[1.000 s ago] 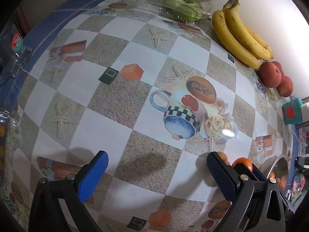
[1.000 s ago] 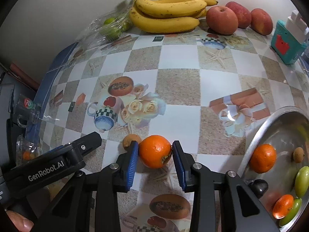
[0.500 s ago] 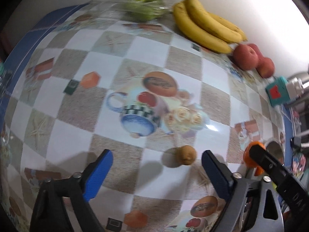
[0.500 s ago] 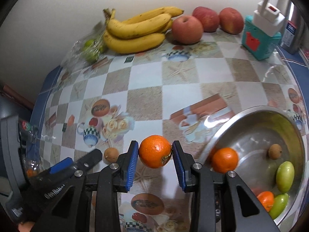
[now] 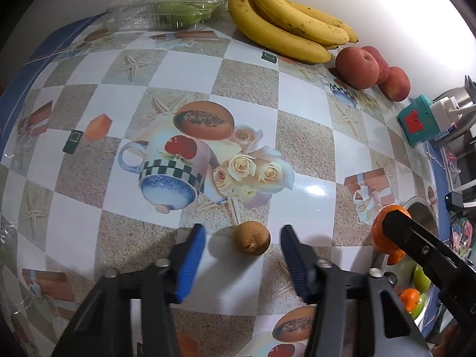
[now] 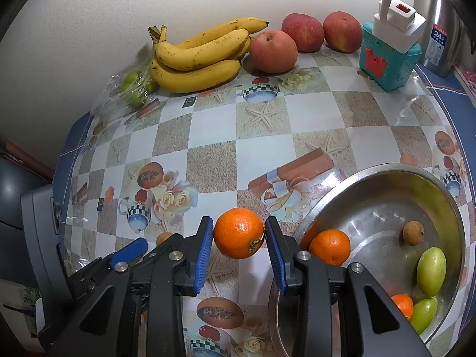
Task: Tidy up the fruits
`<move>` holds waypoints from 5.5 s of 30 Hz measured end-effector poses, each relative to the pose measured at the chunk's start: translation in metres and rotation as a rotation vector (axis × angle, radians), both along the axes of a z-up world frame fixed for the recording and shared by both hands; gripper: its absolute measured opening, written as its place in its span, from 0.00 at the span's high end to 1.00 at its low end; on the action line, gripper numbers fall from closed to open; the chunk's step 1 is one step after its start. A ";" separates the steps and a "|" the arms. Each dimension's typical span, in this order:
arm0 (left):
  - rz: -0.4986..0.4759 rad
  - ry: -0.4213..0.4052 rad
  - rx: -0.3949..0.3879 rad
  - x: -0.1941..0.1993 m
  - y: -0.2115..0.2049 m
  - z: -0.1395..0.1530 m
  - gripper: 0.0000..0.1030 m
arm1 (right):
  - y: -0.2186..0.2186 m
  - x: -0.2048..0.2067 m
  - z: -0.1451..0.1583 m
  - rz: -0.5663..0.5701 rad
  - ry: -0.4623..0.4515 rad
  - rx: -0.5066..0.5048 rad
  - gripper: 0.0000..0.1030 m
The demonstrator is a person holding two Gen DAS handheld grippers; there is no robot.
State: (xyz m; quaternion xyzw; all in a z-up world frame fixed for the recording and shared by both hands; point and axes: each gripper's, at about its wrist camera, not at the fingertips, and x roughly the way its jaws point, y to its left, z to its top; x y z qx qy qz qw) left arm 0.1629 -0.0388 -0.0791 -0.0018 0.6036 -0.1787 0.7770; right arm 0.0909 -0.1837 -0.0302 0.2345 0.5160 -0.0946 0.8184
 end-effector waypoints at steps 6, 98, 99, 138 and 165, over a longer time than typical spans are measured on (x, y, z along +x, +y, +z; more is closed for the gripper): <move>0.003 -0.004 -0.014 0.001 0.001 0.001 0.70 | 0.000 0.000 0.000 -0.002 0.001 -0.001 0.64; -0.320 0.021 -0.121 -0.090 -0.087 0.048 0.60 | -0.048 -0.114 -0.028 -0.139 0.209 -0.011 0.63; -0.319 0.020 -0.121 -0.090 -0.086 0.049 0.60 | -0.048 -0.114 -0.027 -0.139 0.209 -0.014 0.63; -0.146 -0.117 0.282 -0.122 -0.014 0.035 0.03 | -0.025 -0.148 -0.001 -0.103 0.096 -0.180 0.06; -0.055 -0.227 0.265 -0.159 0.036 0.071 0.03 | -0.007 -0.185 0.017 -0.119 0.038 -0.197 0.05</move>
